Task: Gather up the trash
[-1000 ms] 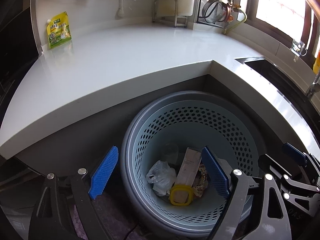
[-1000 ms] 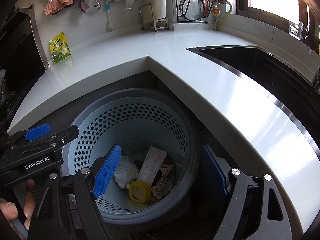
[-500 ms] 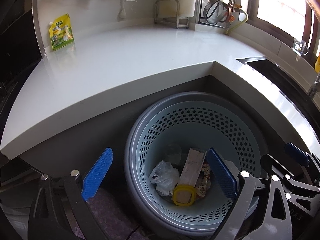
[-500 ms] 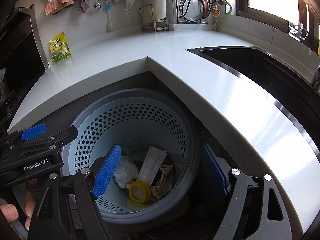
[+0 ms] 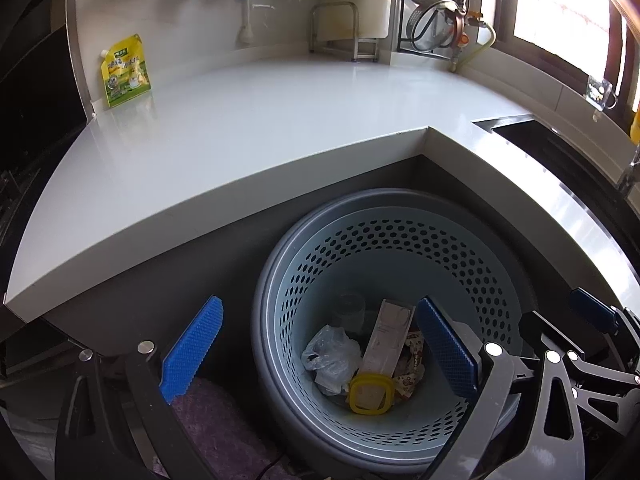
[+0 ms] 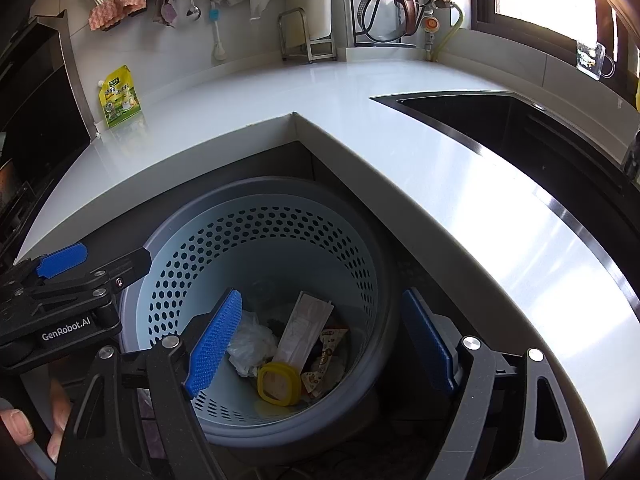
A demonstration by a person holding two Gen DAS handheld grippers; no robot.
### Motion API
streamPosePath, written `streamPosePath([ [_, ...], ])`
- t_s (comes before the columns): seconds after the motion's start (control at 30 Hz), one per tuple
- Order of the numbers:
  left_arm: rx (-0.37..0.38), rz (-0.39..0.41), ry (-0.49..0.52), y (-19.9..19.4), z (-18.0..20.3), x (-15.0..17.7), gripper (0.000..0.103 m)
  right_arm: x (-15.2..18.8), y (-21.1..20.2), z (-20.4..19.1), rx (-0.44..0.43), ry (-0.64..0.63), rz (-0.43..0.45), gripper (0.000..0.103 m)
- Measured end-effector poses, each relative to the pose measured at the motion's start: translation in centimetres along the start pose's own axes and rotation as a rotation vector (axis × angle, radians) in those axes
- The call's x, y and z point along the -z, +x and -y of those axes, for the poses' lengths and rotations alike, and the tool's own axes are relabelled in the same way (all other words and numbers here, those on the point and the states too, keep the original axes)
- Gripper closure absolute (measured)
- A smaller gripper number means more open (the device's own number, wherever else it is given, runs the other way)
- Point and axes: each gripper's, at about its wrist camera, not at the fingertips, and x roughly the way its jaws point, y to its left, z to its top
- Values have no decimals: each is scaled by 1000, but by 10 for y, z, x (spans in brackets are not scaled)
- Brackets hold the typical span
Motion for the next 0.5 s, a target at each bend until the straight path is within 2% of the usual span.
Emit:
streamPosePath([
  [0.5, -3, 7, 4, 0, 1, 1, 7, 1, 1, -3, -1, -12, -5, 25],
])
